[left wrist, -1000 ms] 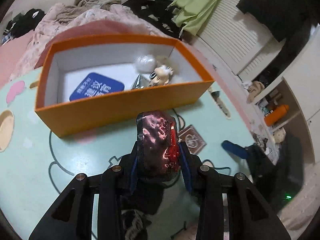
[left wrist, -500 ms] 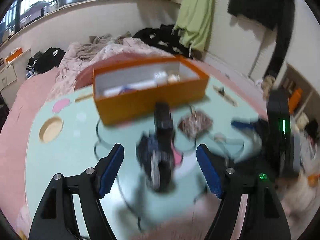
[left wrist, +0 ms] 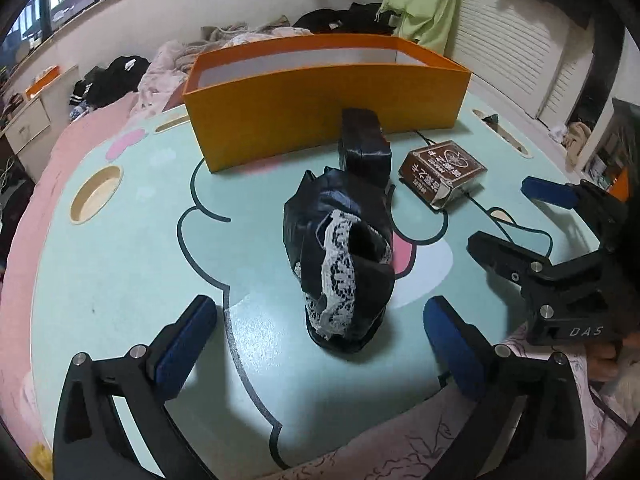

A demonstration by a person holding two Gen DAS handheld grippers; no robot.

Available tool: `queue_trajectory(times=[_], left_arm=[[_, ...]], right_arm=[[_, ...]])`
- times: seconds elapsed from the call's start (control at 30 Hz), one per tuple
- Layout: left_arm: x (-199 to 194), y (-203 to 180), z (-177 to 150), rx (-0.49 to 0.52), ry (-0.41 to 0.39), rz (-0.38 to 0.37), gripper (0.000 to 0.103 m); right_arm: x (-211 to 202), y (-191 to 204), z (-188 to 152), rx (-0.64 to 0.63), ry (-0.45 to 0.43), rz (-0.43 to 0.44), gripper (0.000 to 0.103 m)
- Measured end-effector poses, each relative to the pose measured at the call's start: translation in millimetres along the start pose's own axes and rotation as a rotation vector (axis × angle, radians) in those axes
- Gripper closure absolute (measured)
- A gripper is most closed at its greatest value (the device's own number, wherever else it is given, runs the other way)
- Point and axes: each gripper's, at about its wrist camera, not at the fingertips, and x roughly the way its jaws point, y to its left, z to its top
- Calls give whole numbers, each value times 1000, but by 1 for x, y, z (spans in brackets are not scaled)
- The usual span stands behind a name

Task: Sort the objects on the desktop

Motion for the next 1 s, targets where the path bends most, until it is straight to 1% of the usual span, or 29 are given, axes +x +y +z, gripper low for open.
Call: queue_trajectory(times=[0.2, 1.0], left_arm=[[-7, 0, -3, -5, -12, 5, 0], [-7, 1, -4, -2, -12, 2, 0]], right_arm=[[1, -2, -1, 0, 0, 1, 0], [1, -2, -1, 3, -2, -2, 0]])
